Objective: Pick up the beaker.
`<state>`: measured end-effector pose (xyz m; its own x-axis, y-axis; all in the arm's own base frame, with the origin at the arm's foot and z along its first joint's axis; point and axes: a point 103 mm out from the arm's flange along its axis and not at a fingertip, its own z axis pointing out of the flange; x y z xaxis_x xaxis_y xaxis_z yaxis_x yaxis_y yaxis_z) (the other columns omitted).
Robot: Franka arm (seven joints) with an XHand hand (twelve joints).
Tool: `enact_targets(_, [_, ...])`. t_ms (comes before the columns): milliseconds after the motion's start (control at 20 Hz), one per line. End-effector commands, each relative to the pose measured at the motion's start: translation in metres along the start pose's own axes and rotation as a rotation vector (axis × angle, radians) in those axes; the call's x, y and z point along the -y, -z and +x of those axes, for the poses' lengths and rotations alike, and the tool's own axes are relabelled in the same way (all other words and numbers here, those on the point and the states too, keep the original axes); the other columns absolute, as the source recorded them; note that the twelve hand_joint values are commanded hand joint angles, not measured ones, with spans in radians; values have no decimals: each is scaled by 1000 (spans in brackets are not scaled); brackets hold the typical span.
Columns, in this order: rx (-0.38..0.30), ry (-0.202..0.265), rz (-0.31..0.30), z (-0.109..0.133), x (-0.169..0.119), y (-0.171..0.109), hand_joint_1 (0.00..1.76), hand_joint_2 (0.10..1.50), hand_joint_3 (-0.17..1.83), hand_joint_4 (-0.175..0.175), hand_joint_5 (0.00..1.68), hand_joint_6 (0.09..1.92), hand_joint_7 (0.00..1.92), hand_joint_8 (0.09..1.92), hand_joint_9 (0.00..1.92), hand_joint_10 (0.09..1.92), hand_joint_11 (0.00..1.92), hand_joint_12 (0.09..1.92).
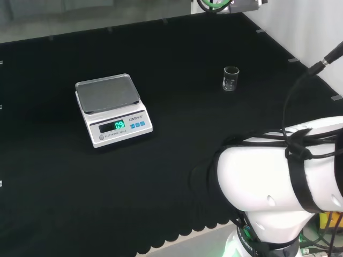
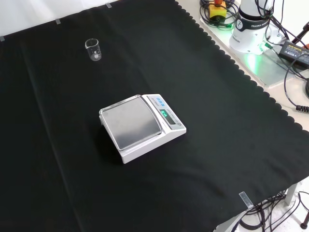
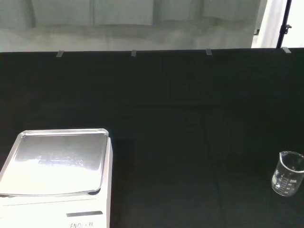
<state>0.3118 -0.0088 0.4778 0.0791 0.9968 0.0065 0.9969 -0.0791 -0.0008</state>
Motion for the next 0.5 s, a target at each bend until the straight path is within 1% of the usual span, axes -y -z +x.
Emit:
enact_targets(50, [-24, 4, 23, -13, -19, -13, 352, 851, 280, 34, 0, 87, 0, 87, 0, 472, 0, 1485])
enact_targets(300, [-53, 1, 29, -29, -46, -27, 350, 853, 274, 28, 0, 87, 0, 87, 0, 471, 0, 1485])
enact_targets(350, [-58, -2, 29, -34, -52, -30, 347, 853, 267, 24, 0, 87, 0, 87, 0, 464, 0, 1485])
enact_targets(500, [-80, -6, 36, -48, -74, -40, 344, 839, 231, -5, 1, 87, 0, 87, 0, 421, 0, 1477])
